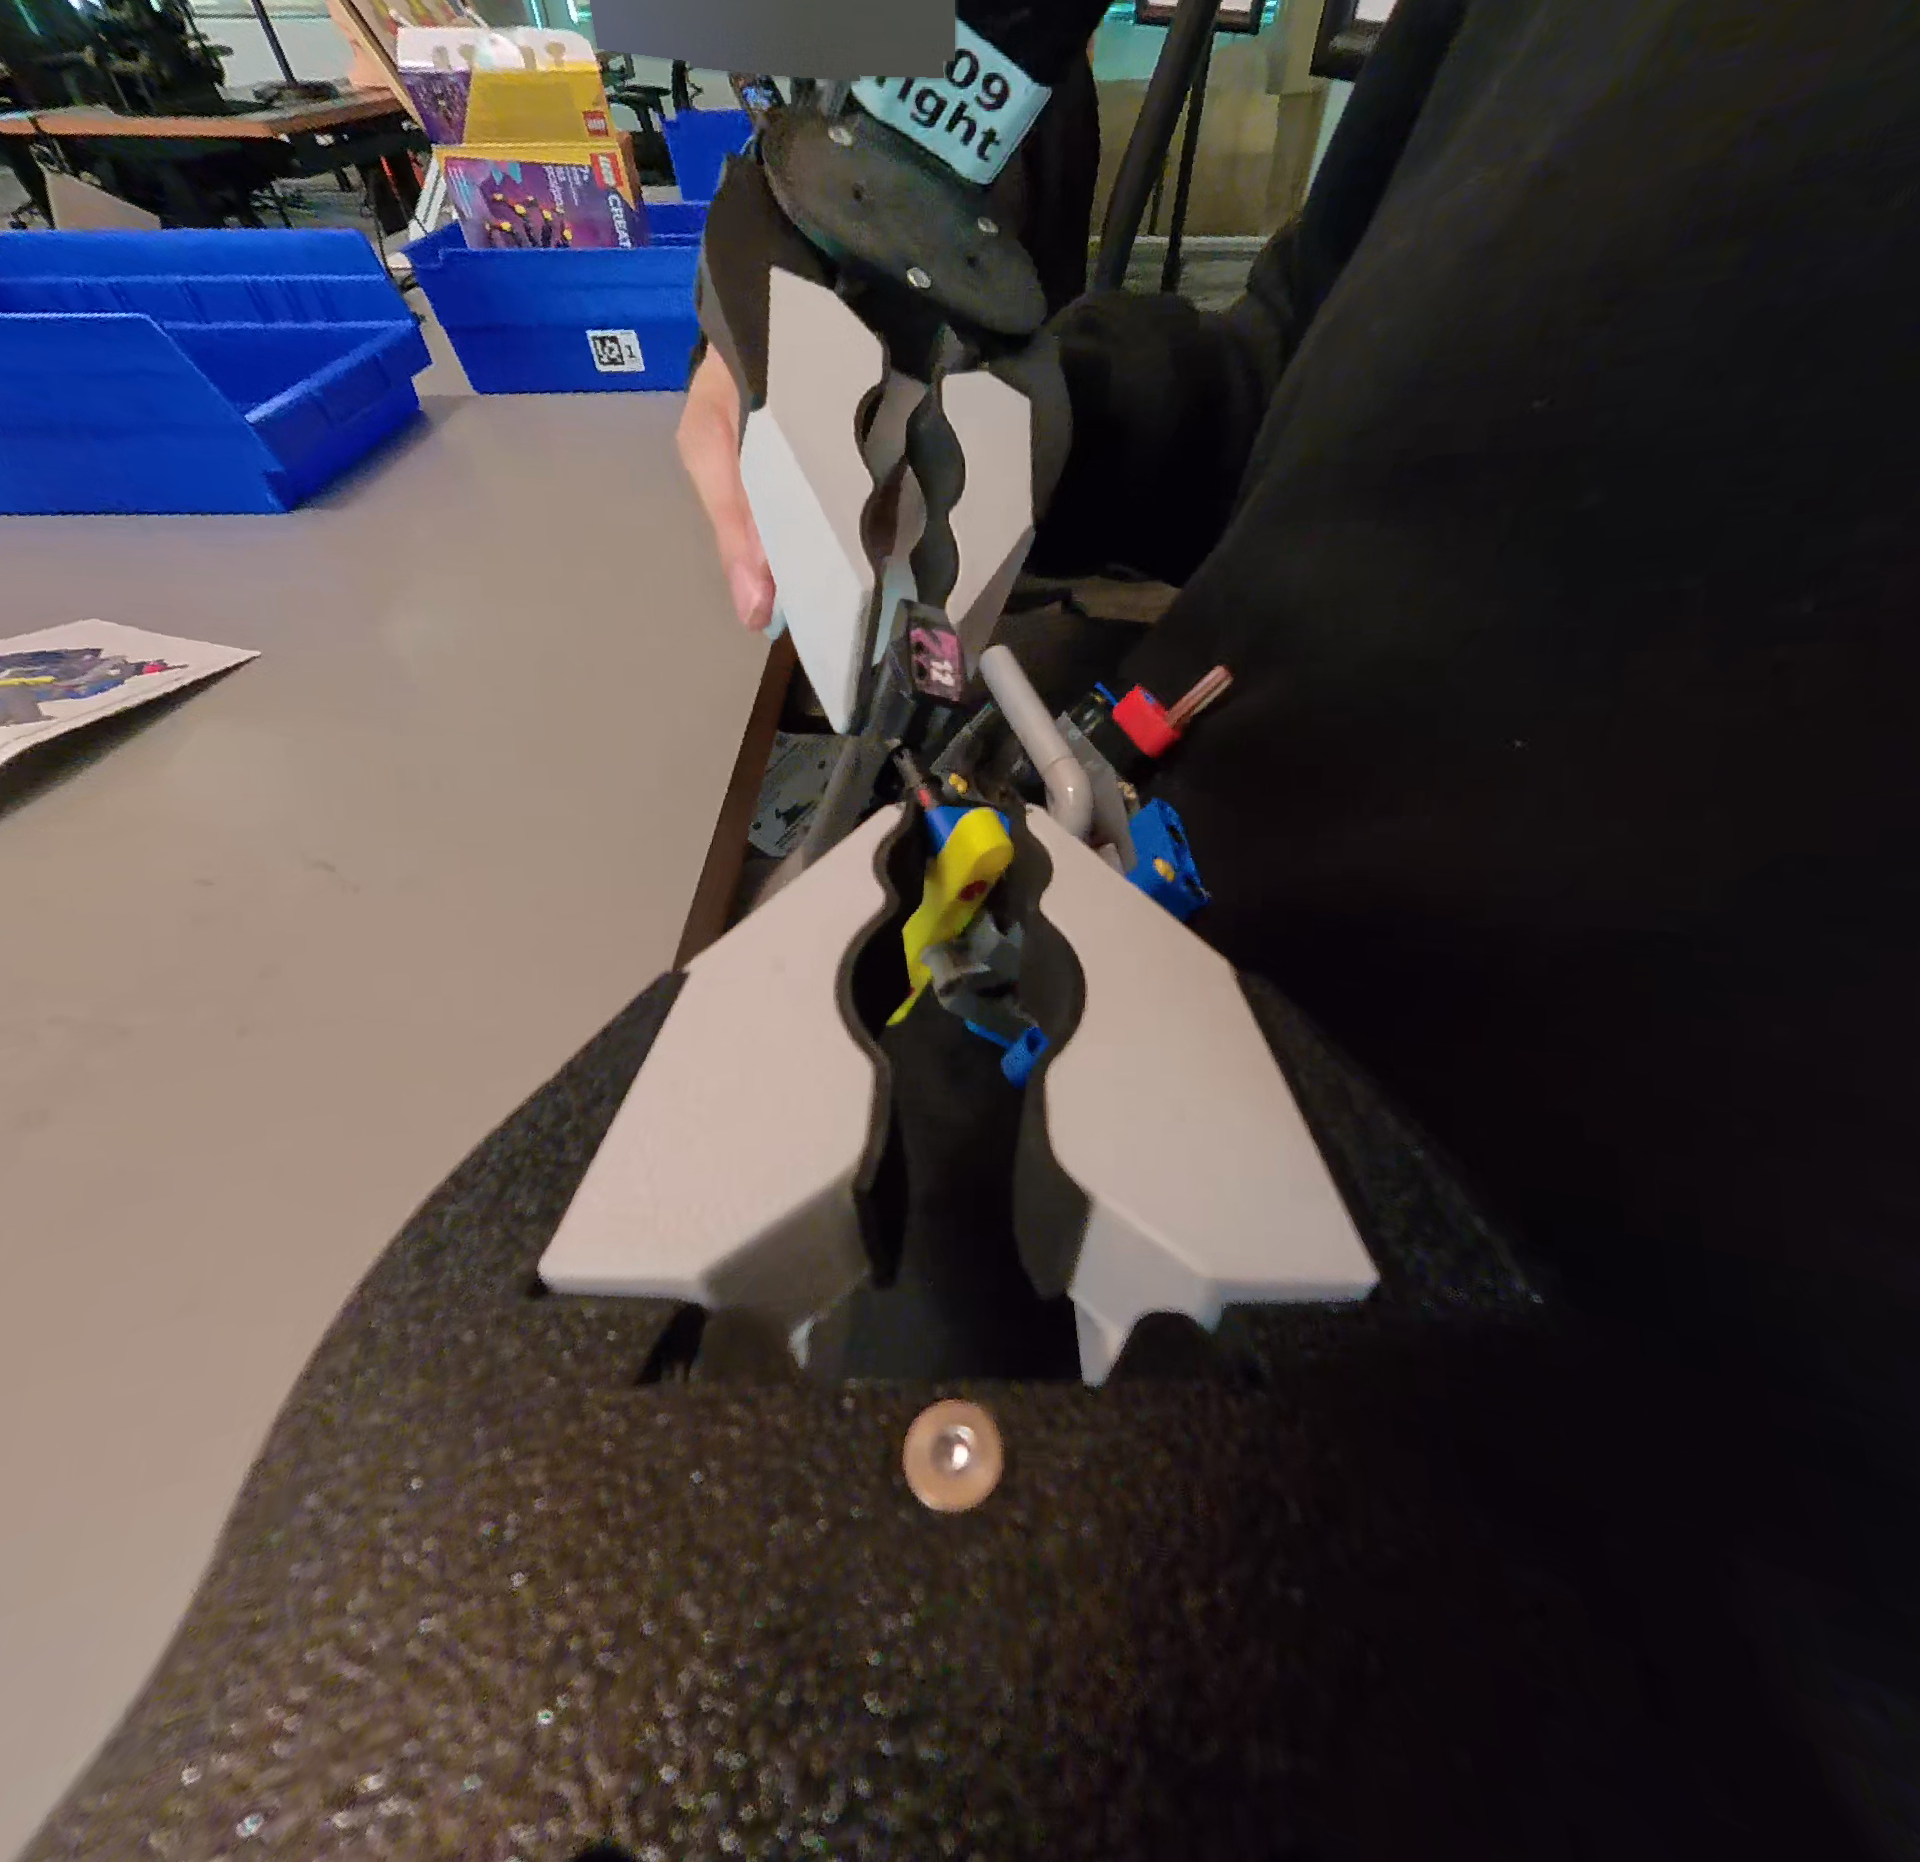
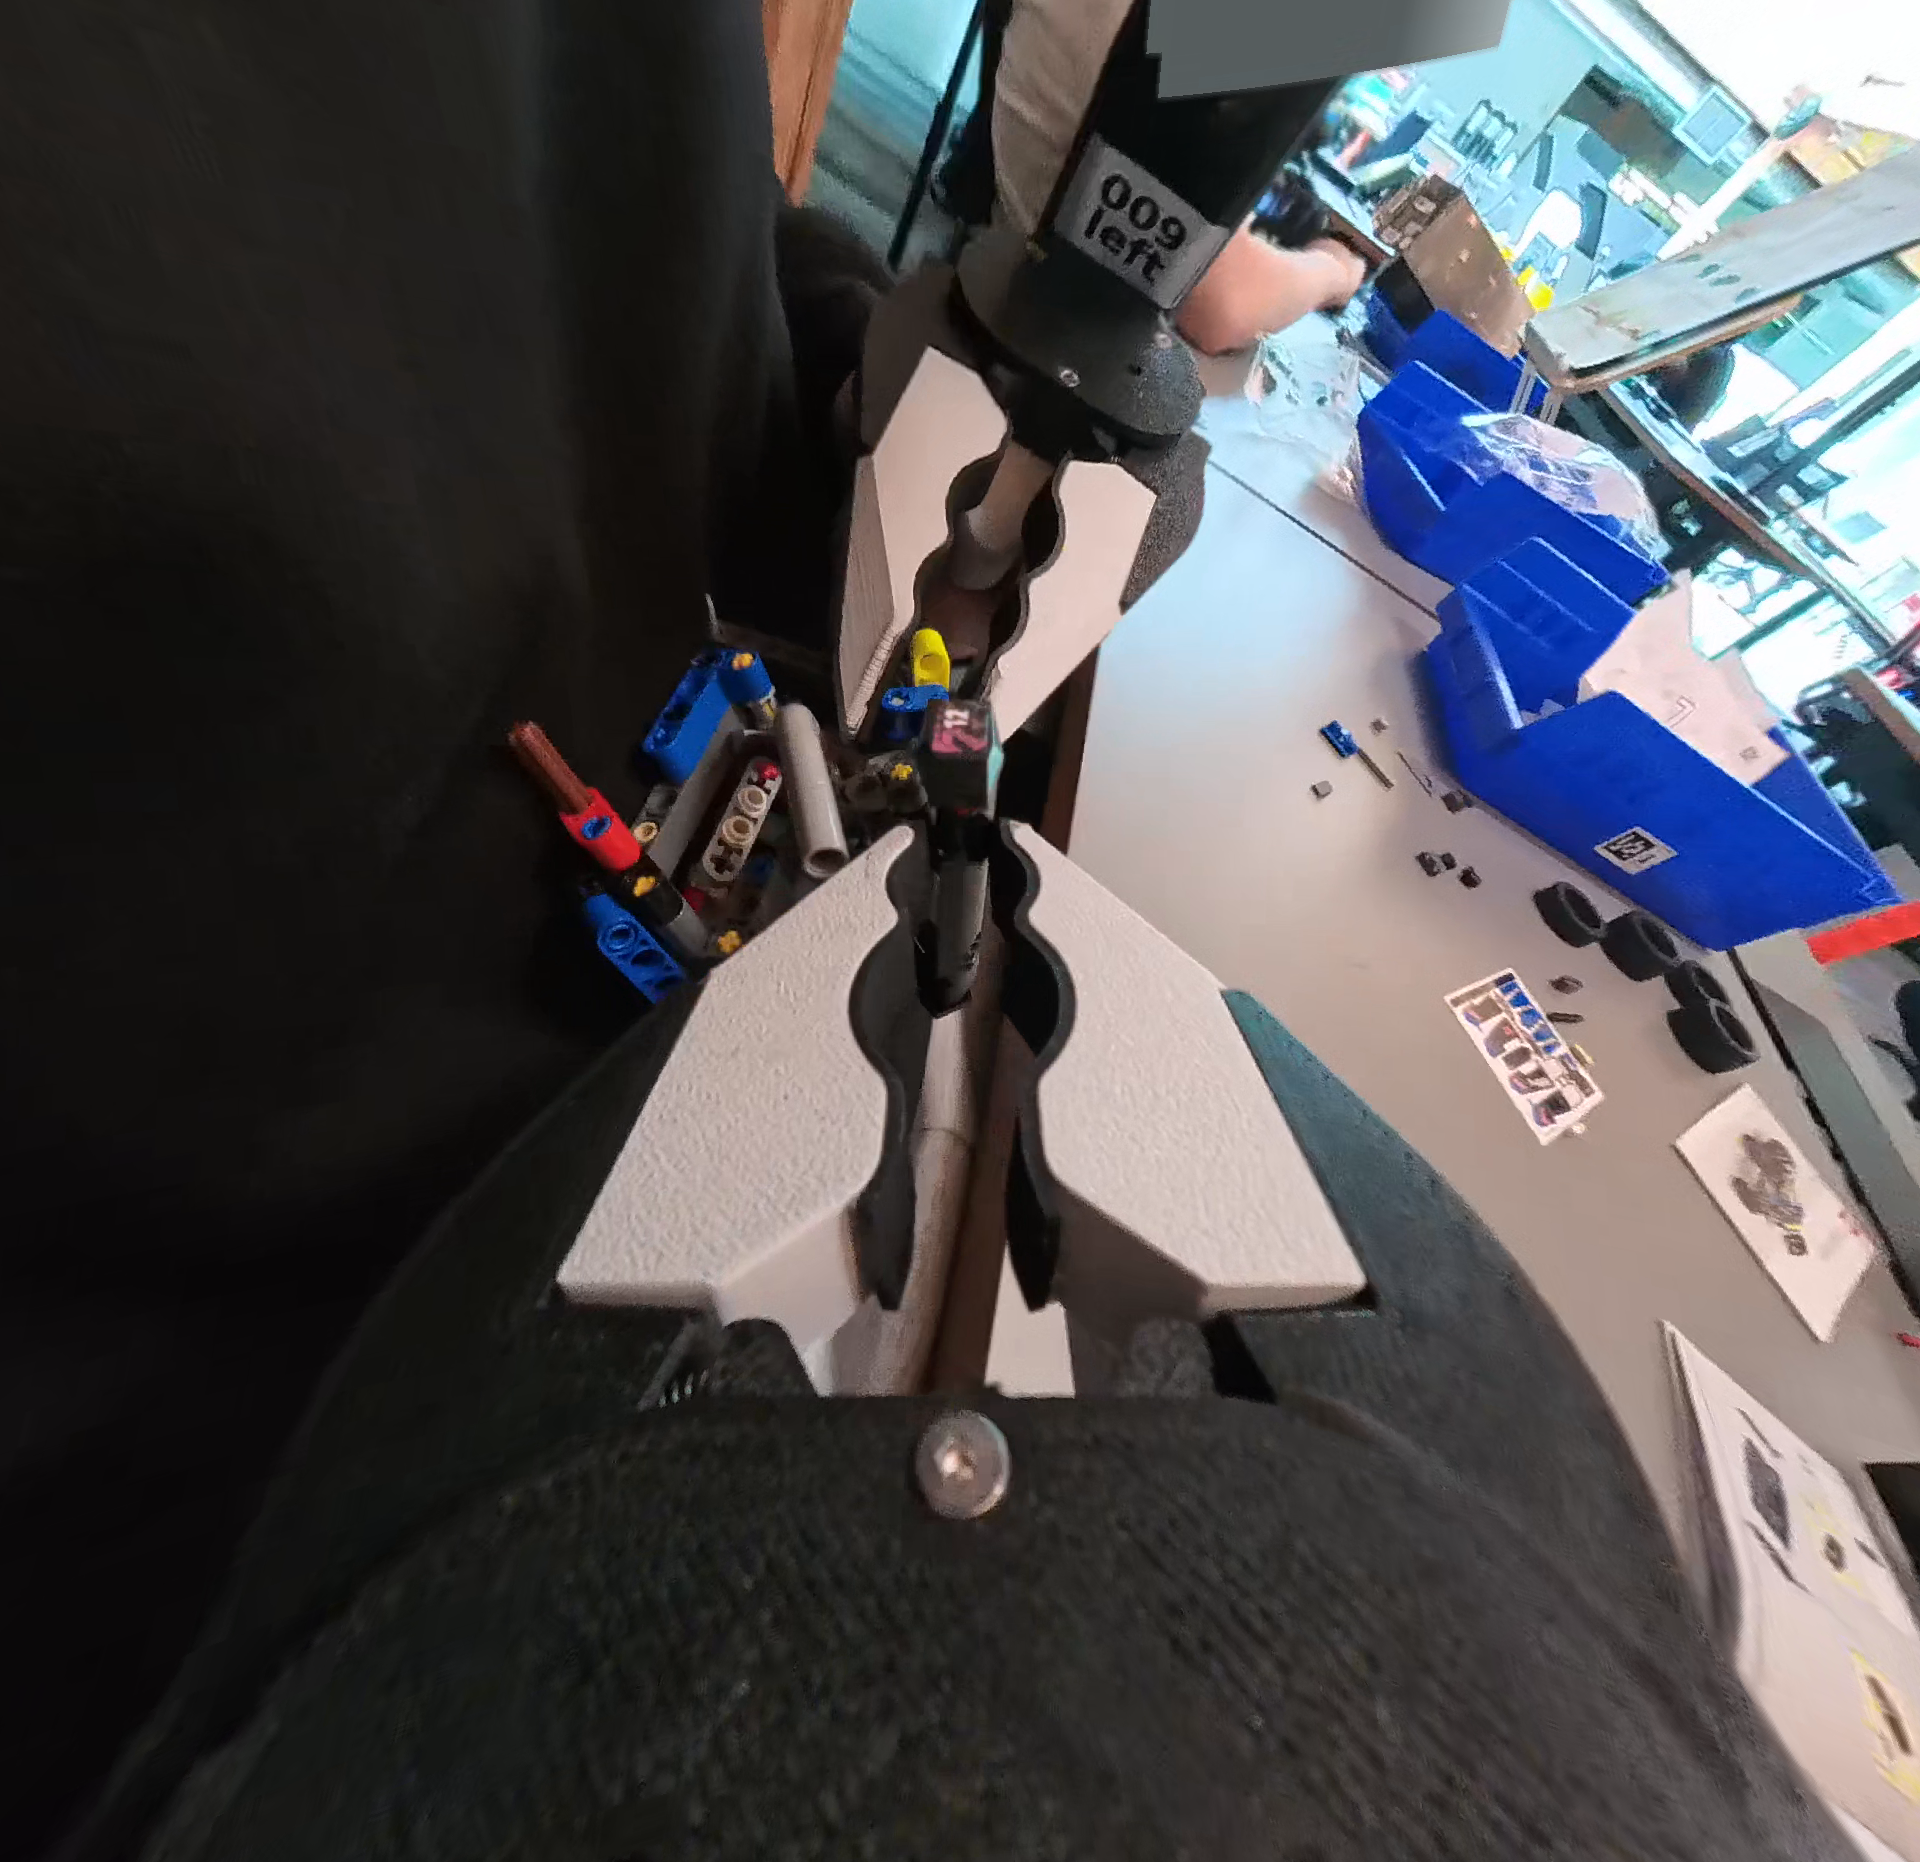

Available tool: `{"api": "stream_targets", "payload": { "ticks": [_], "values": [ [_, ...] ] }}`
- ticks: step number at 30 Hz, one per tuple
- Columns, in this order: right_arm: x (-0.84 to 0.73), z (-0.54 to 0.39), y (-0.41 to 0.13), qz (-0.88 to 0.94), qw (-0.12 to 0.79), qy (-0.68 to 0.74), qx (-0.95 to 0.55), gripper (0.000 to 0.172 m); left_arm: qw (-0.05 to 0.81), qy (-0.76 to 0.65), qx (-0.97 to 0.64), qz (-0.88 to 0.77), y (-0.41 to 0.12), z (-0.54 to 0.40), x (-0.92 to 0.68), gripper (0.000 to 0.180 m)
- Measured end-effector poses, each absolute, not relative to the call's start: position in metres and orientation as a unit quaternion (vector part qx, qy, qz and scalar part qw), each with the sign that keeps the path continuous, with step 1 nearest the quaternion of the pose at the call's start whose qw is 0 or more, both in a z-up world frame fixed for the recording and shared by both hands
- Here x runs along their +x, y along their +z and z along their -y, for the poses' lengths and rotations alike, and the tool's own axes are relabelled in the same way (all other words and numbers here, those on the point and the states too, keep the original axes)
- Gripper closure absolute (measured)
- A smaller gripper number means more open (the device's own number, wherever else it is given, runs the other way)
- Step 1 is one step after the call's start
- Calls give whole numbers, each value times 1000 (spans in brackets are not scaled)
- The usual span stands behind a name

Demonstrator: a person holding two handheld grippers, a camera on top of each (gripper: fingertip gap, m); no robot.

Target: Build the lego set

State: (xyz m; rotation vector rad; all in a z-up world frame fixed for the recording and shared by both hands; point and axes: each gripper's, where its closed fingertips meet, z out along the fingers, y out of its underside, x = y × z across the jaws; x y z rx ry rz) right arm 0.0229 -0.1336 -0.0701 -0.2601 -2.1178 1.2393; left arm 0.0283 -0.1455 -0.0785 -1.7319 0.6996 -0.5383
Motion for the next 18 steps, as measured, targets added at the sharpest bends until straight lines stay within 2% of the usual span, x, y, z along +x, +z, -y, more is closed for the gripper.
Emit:
{"api": "stream_targets", "payload": {
  "ticks": [18],
  "values": [
    [26, 136, -67, 876, 266, 403, 0, 163, 555, -216, -743, -305, -76, 144, 32, 168]
  ]
}}
